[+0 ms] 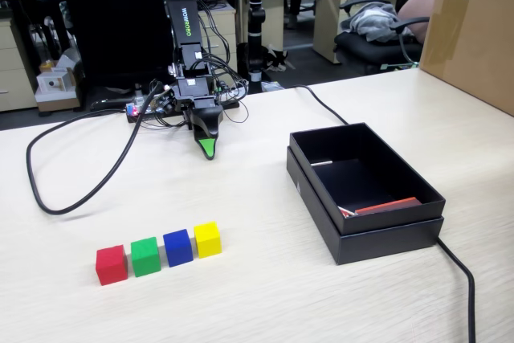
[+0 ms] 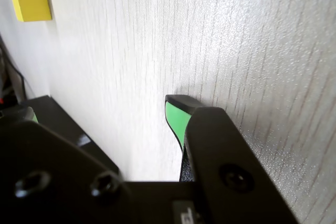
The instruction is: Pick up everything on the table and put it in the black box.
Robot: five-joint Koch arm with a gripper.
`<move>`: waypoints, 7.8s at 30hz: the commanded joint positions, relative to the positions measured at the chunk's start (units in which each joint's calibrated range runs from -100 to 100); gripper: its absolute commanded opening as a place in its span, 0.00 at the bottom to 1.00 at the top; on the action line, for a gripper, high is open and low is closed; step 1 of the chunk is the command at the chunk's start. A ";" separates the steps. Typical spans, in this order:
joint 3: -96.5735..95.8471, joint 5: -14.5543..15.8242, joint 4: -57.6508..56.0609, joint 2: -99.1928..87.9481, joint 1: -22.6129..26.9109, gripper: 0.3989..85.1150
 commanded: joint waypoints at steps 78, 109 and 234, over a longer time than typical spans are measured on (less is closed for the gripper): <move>-1.85 -0.73 -1.32 -0.13 -0.05 0.57; -1.85 -0.73 -1.23 -0.13 -0.05 0.57; 112.56 -7.72 -63.09 76.29 -10.35 0.15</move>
